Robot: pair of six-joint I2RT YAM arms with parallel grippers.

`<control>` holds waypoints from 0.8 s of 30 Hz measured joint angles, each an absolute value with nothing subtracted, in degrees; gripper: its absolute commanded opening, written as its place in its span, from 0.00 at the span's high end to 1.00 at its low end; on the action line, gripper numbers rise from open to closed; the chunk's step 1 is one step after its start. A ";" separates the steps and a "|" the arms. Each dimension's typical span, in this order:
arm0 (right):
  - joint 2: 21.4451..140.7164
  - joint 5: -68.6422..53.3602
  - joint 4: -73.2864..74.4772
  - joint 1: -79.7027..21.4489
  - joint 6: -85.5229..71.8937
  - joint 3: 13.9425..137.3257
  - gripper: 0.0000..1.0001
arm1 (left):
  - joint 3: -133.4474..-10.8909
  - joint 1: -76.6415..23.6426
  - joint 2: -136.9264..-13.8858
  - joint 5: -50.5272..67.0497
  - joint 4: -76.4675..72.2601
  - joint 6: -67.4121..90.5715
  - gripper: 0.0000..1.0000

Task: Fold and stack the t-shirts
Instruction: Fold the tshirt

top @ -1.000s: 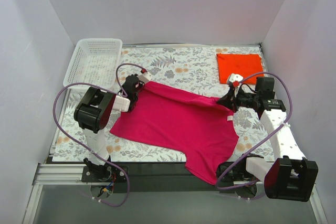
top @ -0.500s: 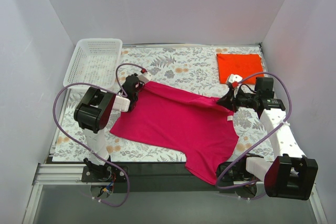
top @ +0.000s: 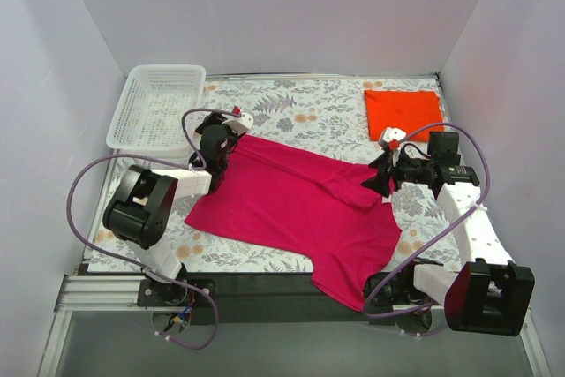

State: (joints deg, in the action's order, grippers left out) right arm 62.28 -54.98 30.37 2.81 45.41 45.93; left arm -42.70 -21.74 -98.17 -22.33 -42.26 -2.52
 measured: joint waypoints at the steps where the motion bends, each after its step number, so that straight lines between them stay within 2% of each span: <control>1: 62.30 -54.98 30.37 2.81 45.36 45.93 0.42 | -42.70 -22.09 -97.21 -22.09 -42.22 -2.31 0.42; 7: 64.25 -53.19 30.30 2.81 43.33 46.09 0.43 | -42.83 -23.40 -91.33 -20.75 -39.16 2.74 0.39; 12: 68.82 -45.67 28.29 2.72 36.45 46.74 0.47 | -43.97 -23.38 -83.81 -19.79 -28.99 15.81 0.29; 16: 72.10 -38.85 26.68 4.05 32.10 46.92 0.51 | -46.37 -23.11 -74.94 -16.47 -18.13 27.59 0.25; 20: 75.16 -39.38 27.79 4.29 32.60 47.90 0.50 | -47.16 -22.94 -63.40 -9.91 -8.32 35.90 0.24; 24: 82.74 -39.70 29.56 -0.36 33.19 51.79 0.48 | -43.66 -22.96 -52.31 -5.30 -2.79 40.21 0.20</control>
